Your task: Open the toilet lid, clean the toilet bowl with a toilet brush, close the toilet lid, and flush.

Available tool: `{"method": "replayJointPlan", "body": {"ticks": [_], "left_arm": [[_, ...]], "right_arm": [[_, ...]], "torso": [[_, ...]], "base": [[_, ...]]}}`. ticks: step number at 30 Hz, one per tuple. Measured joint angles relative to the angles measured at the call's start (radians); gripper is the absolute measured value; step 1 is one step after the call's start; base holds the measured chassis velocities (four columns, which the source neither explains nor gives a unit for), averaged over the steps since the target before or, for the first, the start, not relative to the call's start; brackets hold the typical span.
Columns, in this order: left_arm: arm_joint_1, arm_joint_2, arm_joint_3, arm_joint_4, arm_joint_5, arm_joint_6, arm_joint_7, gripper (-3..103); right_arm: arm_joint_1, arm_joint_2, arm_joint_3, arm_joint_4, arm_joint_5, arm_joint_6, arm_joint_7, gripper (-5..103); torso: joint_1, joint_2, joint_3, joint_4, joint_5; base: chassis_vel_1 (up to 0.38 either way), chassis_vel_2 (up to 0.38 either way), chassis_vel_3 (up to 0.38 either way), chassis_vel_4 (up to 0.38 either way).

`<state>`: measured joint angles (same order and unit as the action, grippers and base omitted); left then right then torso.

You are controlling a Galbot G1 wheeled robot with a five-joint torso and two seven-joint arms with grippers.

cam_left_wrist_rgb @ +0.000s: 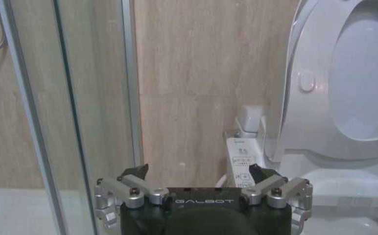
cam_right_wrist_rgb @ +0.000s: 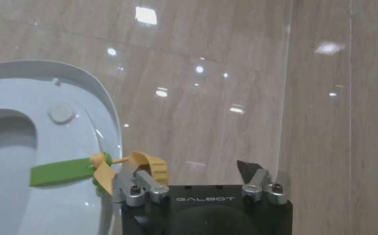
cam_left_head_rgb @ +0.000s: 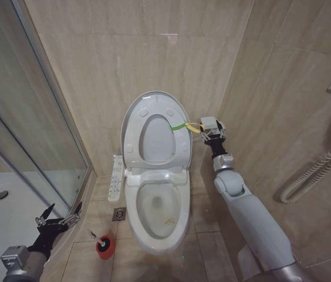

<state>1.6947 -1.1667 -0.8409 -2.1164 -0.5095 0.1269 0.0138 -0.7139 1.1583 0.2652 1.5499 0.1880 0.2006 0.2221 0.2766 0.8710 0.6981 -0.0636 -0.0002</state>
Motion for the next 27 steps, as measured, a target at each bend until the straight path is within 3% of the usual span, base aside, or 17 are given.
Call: {"method": "replayJointPlan", "body": {"ticks": [5,6,27], "left_arm": [[0.0,0.0,0.0,0.0,0.0,0.0,0.0,100],[0.0,0.0,0.0,0.0,0.0,0.0,0.0,100],[0.0,0.0,0.0,0.0,0.0,0.0,0.0,100]], "right_arm": [[-0.04,-0.009,-0.011,0.044,0.0,-0.005,-0.012,78],[-0.05,-0.011,-0.014,0.054,0.0,-0.006,-0.014,99],[-0.217,-0.016,0.007,0.194,0.027,-0.016,-0.031,100]], "torso": [[0.0,0.0,0.0,0.0001,0.0],[0.0,0.0,0.0,0.0001,-0.0001],[0.0,0.0,0.0,0.0,-0.0001]], "base": [[0.0,0.0,0.0,0.0],[0.0,0.0,0.0,0.0],[0.0,0.0,0.0,0.0]]}}
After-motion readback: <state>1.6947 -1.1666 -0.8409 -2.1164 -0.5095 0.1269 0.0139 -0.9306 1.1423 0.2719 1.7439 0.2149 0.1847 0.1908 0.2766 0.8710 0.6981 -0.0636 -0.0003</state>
